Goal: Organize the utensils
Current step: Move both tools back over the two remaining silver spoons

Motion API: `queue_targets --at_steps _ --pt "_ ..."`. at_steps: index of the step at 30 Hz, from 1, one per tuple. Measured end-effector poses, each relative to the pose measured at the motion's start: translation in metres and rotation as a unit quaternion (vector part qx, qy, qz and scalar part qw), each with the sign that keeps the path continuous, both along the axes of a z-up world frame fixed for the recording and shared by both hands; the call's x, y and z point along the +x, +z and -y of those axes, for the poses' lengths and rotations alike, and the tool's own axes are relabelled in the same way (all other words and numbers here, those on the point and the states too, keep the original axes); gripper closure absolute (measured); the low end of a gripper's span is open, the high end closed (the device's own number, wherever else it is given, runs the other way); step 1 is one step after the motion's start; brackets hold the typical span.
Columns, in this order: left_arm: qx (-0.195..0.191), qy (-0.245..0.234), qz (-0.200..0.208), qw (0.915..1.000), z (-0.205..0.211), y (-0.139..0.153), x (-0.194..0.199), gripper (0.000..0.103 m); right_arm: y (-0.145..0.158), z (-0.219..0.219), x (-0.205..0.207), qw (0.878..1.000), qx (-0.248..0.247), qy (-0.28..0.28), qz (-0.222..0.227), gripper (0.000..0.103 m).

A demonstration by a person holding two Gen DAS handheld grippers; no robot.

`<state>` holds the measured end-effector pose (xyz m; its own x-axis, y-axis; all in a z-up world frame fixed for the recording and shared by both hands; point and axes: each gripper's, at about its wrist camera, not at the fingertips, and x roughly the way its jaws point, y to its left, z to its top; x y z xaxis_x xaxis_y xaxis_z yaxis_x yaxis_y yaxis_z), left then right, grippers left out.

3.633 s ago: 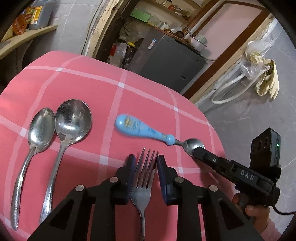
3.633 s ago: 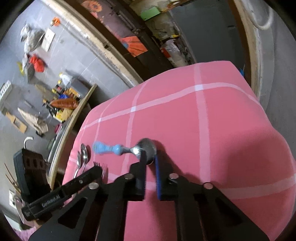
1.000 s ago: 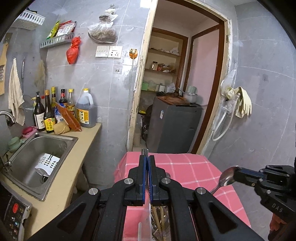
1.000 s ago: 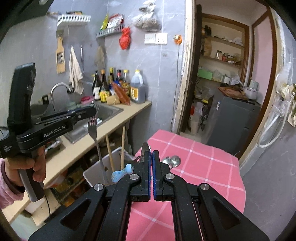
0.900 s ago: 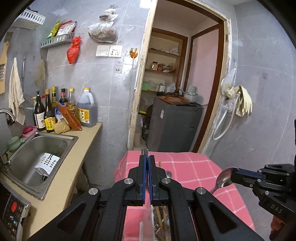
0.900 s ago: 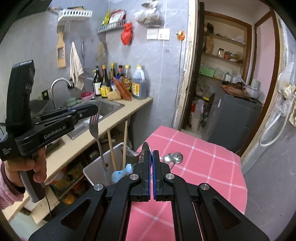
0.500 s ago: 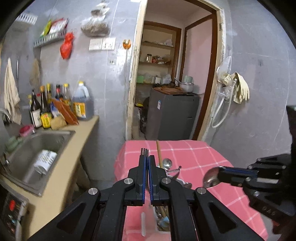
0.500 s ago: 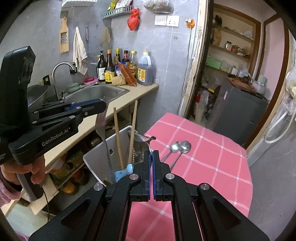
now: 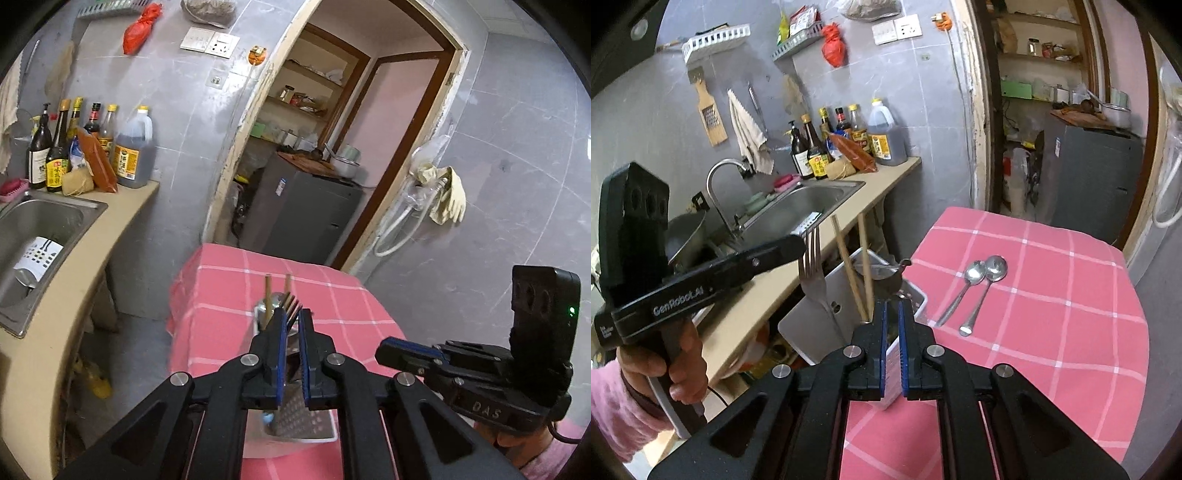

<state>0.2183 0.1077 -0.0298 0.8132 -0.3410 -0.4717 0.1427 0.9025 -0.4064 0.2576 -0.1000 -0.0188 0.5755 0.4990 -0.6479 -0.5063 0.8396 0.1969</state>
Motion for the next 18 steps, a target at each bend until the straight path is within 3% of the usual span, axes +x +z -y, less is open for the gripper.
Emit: queue_targets --at_steps 5,7,9,16,18 --pt "-0.002 -0.004 0.013 0.9999 0.005 0.008 -0.002 0.088 0.008 0.02 -0.004 0.998 0.027 -0.037 0.03 0.07" --pt "-0.005 -0.003 0.018 0.9998 0.007 0.011 -0.002 0.079 0.013 0.028 -0.006 0.997 0.033 -0.051 0.045 0.067" --pt "-0.005 0.004 0.028 0.9996 0.011 0.016 -0.002 0.062 0.019 0.036 -0.007 0.995 0.037 -0.068 0.062 0.058" --pt "0.005 0.016 0.049 0.9987 0.03 0.025 -0.003 0.039 0.04 0.072 -0.017 0.982 0.062 -0.131 0.123 0.022" --pt "0.013 0.021 0.055 0.9982 0.035 0.027 -0.005 0.026 0.044 0.082 -0.018 0.978 0.067 -0.143 0.134 0.015"
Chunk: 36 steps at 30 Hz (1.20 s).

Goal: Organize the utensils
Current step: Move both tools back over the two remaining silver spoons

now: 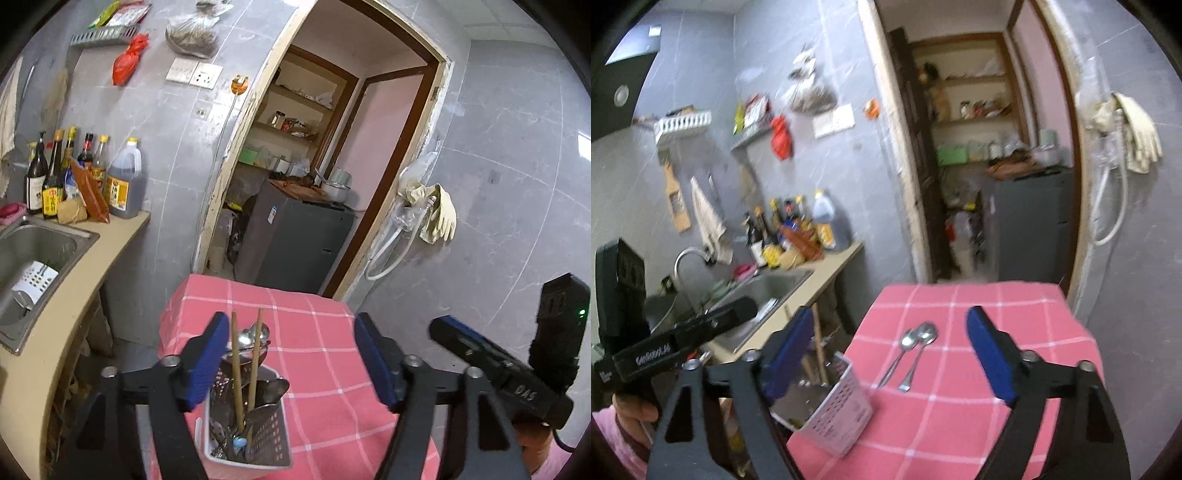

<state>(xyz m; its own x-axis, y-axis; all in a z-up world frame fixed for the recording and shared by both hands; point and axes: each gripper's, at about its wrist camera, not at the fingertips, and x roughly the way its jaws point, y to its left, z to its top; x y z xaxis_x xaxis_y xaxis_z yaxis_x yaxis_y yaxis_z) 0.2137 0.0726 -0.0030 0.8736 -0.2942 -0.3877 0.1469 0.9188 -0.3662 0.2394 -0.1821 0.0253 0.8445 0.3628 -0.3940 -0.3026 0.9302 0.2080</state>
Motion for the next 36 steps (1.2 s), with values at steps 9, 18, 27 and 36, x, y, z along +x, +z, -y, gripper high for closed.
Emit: queue_targets --at_steps 9,18,27,36 --pt "0.029 0.03 0.021 0.9989 0.03 0.004 0.001 0.0 -0.001 0.043 0.005 0.999 0.012 -0.048 0.009 0.001" --pt "0.066 0.038 0.004 0.9971 0.064 0.001 0.024 0.0 -0.016 0.081 0.03 0.998 0.015 -0.054 0.003 0.001" --pt "0.078 0.049 -0.062 0.9938 0.079 -0.008 0.072 0.0 -0.044 0.111 0.081 0.999 0.034 -0.02 -0.023 0.001" --pt "0.064 0.08 -0.096 0.9901 0.08 -0.017 0.113 0.0 -0.068 0.117 0.133 0.999 0.038 0.011 -0.034 0.001"
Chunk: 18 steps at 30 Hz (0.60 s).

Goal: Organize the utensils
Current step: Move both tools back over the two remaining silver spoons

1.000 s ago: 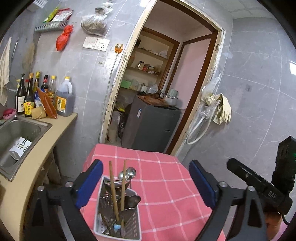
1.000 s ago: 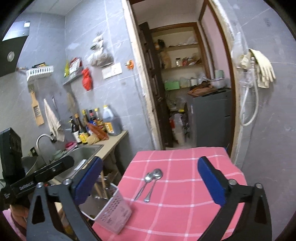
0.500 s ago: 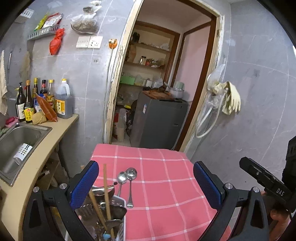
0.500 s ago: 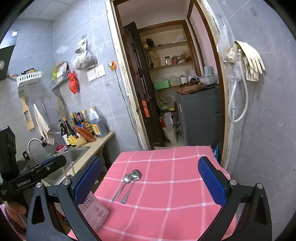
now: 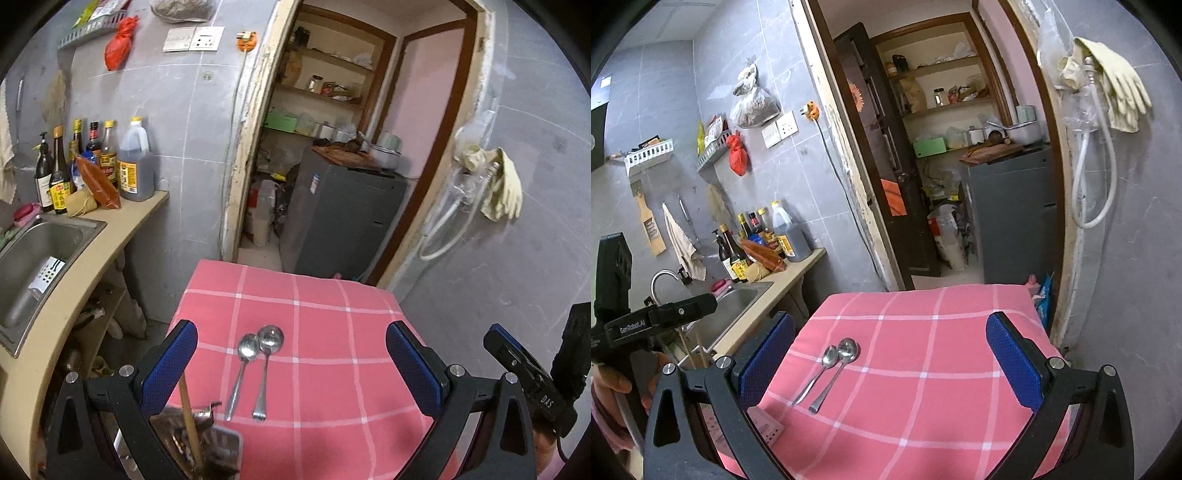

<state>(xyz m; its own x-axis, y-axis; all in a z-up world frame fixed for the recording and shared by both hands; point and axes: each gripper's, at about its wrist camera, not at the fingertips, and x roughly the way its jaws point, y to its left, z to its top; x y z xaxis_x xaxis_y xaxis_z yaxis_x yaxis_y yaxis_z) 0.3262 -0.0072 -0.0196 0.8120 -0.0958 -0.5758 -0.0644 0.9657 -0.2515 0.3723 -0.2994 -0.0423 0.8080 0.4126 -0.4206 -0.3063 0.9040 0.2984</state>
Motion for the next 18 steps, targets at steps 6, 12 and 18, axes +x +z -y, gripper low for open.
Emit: queue_targets --at_steps 6,12,18 --pt "0.016 0.034 0.019 0.9991 0.019 -0.011 0.013 0.0 -0.015 0.002 0.027 1.0 -0.004 0.026 -0.006 0.001" --pt "0.049 0.048 0.028 0.9973 0.045 -0.029 0.034 0.0 -0.038 0.009 0.059 0.998 -0.014 0.053 -0.018 0.001" --pt "0.083 0.033 0.025 0.9957 0.067 -0.04 0.059 0.0 -0.061 0.018 0.083 0.997 -0.013 0.06 -0.036 0.001"
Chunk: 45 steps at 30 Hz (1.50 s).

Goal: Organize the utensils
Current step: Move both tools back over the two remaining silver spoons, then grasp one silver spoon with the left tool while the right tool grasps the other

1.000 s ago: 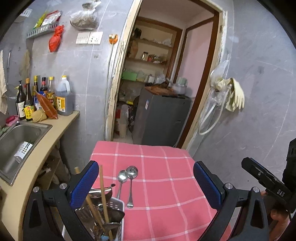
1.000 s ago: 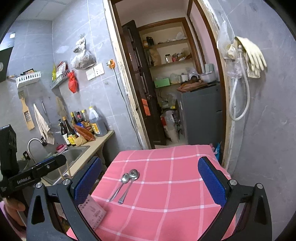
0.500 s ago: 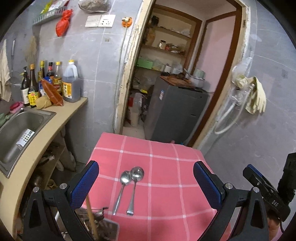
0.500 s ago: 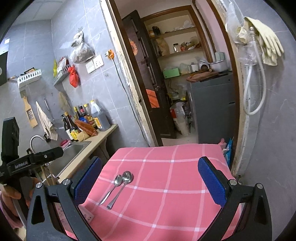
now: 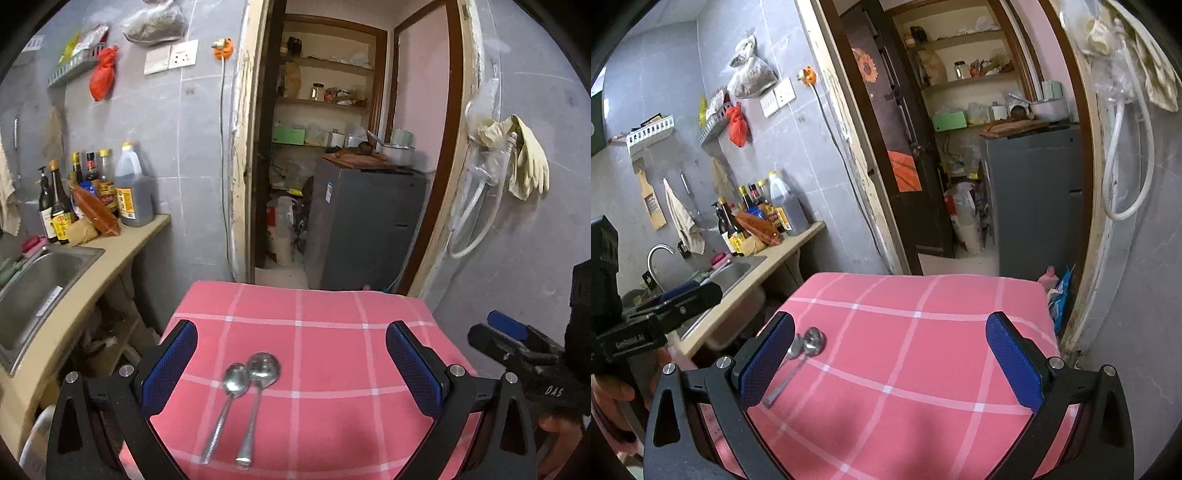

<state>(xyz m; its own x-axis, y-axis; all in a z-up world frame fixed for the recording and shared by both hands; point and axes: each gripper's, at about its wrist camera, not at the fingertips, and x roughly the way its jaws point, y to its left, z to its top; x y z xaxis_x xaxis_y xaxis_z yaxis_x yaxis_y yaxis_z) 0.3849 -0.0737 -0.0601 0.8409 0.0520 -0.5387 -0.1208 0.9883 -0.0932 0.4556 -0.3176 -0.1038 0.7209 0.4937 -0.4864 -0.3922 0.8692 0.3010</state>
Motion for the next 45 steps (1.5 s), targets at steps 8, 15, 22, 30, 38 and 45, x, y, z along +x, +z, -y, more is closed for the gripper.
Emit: queue_targets --at_steps 8,15,22,30,38,45 --pt "-0.019 0.003 -0.05 0.9986 -0.007 -0.007 0.031 0.0 -0.028 -0.007 0.023 0.999 0.01 0.021 -0.024 0.002" --pt "-0.061 0.044 -0.114 0.9906 -0.038 -0.019 0.051 0.004 -0.053 -0.032 0.042 0.997 0.025 0.056 -0.057 0.018" --pt "-0.077 0.066 -0.156 0.9825 -0.048 -0.053 0.065 0.026 -0.077 -0.059 0.056 0.991 0.017 0.098 -0.093 0.046" --pt "-0.077 0.096 -0.225 0.9665 -0.057 -0.087 0.081 0.045 -0.102 -0.088 0.064 0.982 0.008 0.139 -0.13 0.063" --pt "-0.085 0.139 -0.265 0.9503 -0.068 -0.11 0.087 0.056 -0.116 -0.108 0.075 0.971 0.008 0.173 -0.164 0.076" --pt "-0.112 0.165 -0.27 0.942 -0.078 -0.12 0.088 0.062 -0.125 -0.135 0.084 0.959 0.01 0.212 -0.186 0.081"
